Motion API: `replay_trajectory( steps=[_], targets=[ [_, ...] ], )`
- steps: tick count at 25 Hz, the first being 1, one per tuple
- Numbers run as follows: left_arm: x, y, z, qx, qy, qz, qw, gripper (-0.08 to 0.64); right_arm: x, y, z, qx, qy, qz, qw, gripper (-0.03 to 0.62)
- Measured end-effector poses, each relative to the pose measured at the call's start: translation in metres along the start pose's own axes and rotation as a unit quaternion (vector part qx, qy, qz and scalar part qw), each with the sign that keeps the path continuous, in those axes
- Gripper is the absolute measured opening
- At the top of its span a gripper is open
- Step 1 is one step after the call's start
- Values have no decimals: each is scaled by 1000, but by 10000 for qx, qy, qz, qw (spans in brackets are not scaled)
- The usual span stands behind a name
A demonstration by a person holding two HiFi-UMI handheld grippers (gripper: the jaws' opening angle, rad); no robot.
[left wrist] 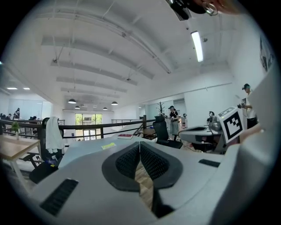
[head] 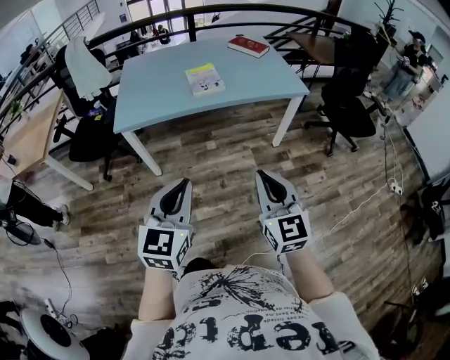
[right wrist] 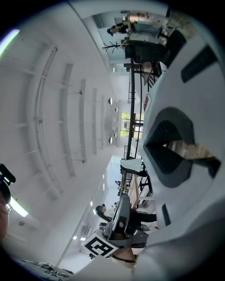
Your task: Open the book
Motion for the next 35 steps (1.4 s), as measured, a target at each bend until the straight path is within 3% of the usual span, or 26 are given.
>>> replay_trajectory(
  steps=[8,12,22,29,35],
  targets=[
    [20,-25,28,-93,141,280,9995,20,24,-36,-13,45,-159,282,9995,9],
    [29,-65,57,36,186,265,9995,20,41,-77,-24,106,146,548,9983,9],
    [40,-223,194,207,561,199,9980,20,61,-265,-83,311,236,702,9968,9],
    [37,-320,305,111,462,143,9988,20,80,-408,-117,445,138,856,9952,9],
    [56,-365,342,188,477,377,9980,20,98,-474,-138,510,-73,1073,9929,9]
  ],
)
Point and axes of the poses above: the fingertips, and each gripper's own axes: y backward along the fingers, z to its left, x out of its underside, the point moved 7 cm from there along y, backward along the fingers, and after that the axes turned 9 degrees about -z, right-handed, at the moved point
